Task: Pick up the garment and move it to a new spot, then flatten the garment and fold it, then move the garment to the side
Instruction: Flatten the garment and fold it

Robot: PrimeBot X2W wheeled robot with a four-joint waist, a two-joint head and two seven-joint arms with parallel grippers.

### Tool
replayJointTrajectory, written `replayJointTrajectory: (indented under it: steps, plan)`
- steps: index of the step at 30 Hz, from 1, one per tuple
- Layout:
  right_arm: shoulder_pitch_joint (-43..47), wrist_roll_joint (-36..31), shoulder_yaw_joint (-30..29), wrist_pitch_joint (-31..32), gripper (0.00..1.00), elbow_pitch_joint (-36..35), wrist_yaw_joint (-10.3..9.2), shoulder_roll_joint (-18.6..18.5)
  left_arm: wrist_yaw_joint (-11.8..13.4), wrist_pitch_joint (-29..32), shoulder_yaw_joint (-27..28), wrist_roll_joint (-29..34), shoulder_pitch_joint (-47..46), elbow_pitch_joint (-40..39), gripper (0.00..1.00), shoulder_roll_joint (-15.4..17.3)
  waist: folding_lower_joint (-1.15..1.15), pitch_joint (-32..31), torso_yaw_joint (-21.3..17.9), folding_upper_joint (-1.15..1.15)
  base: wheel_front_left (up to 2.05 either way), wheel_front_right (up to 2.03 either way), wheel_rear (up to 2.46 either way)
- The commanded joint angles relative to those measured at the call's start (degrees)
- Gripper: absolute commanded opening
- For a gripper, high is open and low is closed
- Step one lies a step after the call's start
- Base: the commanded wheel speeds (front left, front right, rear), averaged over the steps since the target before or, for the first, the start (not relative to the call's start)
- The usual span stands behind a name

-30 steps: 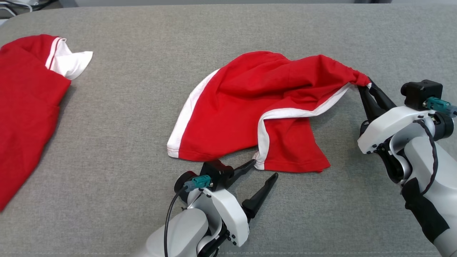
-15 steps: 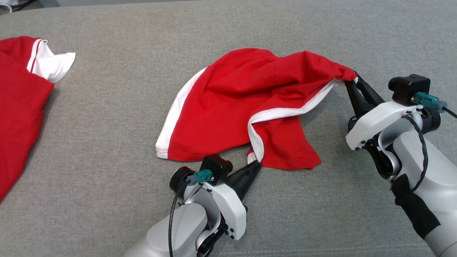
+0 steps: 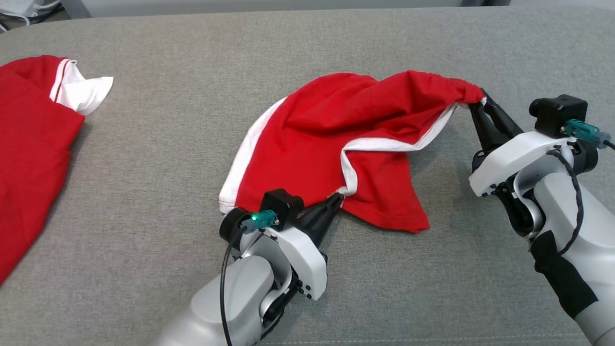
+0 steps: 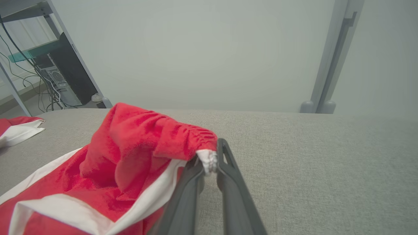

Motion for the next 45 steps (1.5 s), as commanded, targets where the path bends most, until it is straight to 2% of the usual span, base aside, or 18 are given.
replayJointTrajectory:
  steps: [1,5,8,14,16,19,23,30,38,45]
  plan:
    - [0.46,0.02,0.02,-0.61,0.00,-1.74,0.41,-0.40,-0.15,-0.75,2.23,0.80,-1.67,-0.99,0.00,0.47,0.00,-0.26,0.29,0.00,0.00,0.00,0.00]
    - [0.98,0.83,-1.83,-0.61,0.00,-3.31,0.41,-1.23,-0.93,-0.75,6.15,3.81,-4.42,-1.12,0.00,2.75,0.00,-1.48,1.81,0.00,0.00,0.00,0.00]
    - [1.15,3.16,-3.15,-0.61,0.00,-4.75,0.41,-1.53,-1.45,-0.75,7.75,6.13,-8.32,-0.11,0.00,7.16,0.00,-2.53,3.09,0.00,0.00,0.00,0.00]
    - [-1.85,8.21,-3.50,-0.13,0.00,-7.23,0.41,-2.40,-3.03,0.26,8.36,11.51,-21.14,3.72,0.00,18.93,0.00,-4.37,3.38,0.00,0.00,0.00,0.00]
    - [-3.48,8.76,-2.83,0.32,0.00,-7.71,0.41,-2.86,-3.76,0.52,8.12,12.69,-25.00,4.44,0.00,21.36,0.00,-4.83,3.12,0.00,0.00,0.00,0.00]
    - [-5.34,10.11,-2.45,0.51,0.00,-8.70,0.41,-3.15,-4.32,0.29,8.71,12.89,-29.12,4.55,0.00,22.83,0.00,-5.38,2.88,0.00,0.00,0.00,0.00]
    - [-4.11,13.63,-0.86,3.73,0.00,-10.53,0.41,-3.42,-4.63,-0.36,10.68,10.69,-28.54,3.30,0.00,22.63,0.00,-5.72,2.89,0.00,0.00,0.00,0.00]
    - [2.10,15.89,2.97,10.10,0.00,-9.56,0.41,-6.02,-4.93,-0.71,13.66,5.78,-17.42,0.19,0.00,21.11,0.00,-4.81,3.35,0.00,0.00,0.00,0.00]
    - [8.72,16.62,0.99,11.22,0.00,-4.16,0.41,-9.48,-5.08,-0.74,16.89,5.01,-4.71,-6.08,0.00,13.68,0.00,-4.44,4.06,0.00,0.00,0.00,0.00]
    - [13.84,17.22,-2.89,9.10,0.00,-0.82,0.41,-11.14,-5.27,-0.75,16.54,7.67,-2.44,-7.58,0.00,8.10,0.00,-4.06,2.54,0.00,0.00,0.00,0.00]
